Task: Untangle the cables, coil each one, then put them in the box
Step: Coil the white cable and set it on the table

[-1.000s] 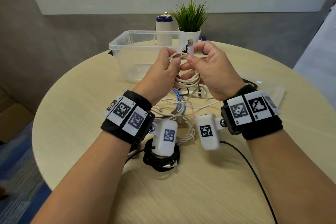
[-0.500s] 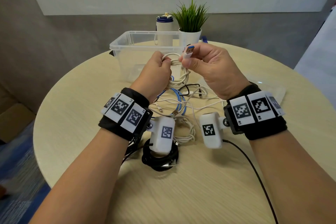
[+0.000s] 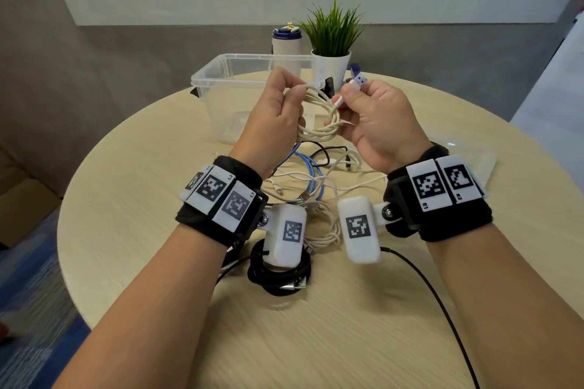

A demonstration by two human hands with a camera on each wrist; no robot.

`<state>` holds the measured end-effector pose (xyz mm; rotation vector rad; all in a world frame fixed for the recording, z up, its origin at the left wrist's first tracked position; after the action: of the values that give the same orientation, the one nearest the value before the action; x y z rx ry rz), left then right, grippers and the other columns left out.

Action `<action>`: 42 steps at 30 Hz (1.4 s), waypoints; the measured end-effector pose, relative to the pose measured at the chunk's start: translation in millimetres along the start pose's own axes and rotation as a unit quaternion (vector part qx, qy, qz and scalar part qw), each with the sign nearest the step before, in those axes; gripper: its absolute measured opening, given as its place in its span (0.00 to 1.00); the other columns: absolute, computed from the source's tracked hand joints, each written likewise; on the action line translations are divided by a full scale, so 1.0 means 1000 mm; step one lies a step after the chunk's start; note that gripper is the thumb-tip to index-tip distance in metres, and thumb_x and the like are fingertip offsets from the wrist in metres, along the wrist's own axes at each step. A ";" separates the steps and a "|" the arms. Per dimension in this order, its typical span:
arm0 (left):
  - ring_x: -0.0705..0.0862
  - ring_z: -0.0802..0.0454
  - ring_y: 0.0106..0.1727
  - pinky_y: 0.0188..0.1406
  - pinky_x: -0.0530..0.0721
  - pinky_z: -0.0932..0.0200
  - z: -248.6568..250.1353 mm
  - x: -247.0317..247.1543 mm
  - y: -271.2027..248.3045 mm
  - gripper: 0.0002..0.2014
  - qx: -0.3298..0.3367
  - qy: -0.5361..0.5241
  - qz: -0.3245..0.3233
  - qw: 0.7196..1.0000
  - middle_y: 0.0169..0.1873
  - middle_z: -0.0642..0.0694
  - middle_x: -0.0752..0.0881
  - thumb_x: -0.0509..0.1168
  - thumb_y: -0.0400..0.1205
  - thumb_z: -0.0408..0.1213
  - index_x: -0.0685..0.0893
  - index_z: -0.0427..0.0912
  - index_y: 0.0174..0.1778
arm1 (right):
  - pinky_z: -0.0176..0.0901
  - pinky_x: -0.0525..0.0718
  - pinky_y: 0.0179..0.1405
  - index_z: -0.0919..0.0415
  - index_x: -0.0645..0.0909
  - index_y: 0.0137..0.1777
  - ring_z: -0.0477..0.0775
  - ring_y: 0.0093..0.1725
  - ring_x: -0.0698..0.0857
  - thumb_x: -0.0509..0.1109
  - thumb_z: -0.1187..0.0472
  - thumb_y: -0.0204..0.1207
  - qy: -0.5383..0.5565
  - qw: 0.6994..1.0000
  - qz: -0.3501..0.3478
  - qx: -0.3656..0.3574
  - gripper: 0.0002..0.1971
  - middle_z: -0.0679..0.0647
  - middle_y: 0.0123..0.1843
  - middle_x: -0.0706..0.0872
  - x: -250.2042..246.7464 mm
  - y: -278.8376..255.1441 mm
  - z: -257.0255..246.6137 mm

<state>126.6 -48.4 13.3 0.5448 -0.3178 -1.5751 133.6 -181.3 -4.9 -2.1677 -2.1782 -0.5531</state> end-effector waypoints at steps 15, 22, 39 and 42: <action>0.70 0.58 0.27 0.25 0.70 0.66 0.017 0.009 -0.007 0.08 0.080 -0.021 -0.062 0.995 0.27 0.58 0.76 0.53 0.87 0.31 0.75 0.45 0.45 | 0.46 0.86 0.36 0.59 0.86 0.46 0.49 0.33 0.84 0.74 0.69 0.74 -0.087 0.993 0.026 -0.078 0.05 0.51 0.35 0.88 0.003 -0.005 -0.008; 0.73 0.59 0.27 0.26 0.73 0.66 0.010 0.009 -0.005 0.06 0.078 -0.044 -0.065 0.994 0.28 0.59 0.78 0.54 0.85 0.35 0.75 0.46 0.44 | 0.44 0.85 0.39 0.58 0.86 0.47 0.52 0.39 0.83 0.71 0.69 0.77 -0.134 0.985 -0.062 -0.084 0.05 0.54 0.36 0.85 0.022 -0.009 -0.007; 0.72 0.56 0.27 0.24 0.72 0.65 -0.005 0.003 -0.001 0.10 0.017 -0.073 -0.021 0.997 0.35 0.43 0.79 0.58 0.86 0.30 0.75 0.46 0.40 | 0.39 0.82 0.31 0.53 0.87 0.45 0.45 0.30 0.85 0.73 0.70 0.74 -0.199 0.974 -0.073 -0.083 0.09 0.52 0.36 0.89 0.014 -0.008 -0.012; 0.72 0.56 0.26 0.23 0.73 0.66 -0.007 0.004 -0.002 0.09 0.010 -0.067 -0.022 0.997 0.33 0.44 0.80 0.59 0.85 0.29 0.75 0.45 0.40 | 0.31 0.78 0.25 0.54 0.86 0.43 0.42 0.27 0.83 0.73 0.70 0.74 -0.220 0.970 -0.072 -0.079 0.09 0.44 0.28 0.86 0.015 -0.008 -0.011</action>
<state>128.8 -51.8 5.6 0.4649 -0.4255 -1.6557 122.4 -169.9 7.4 -2.4179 -2.6094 -0.2743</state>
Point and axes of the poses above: each hand's wrist, its own y-axis towards the middle knuckle, its own x-axis out of the palm, z = x × y, the point moved 10 cm from there along y, towards the middle knuckle
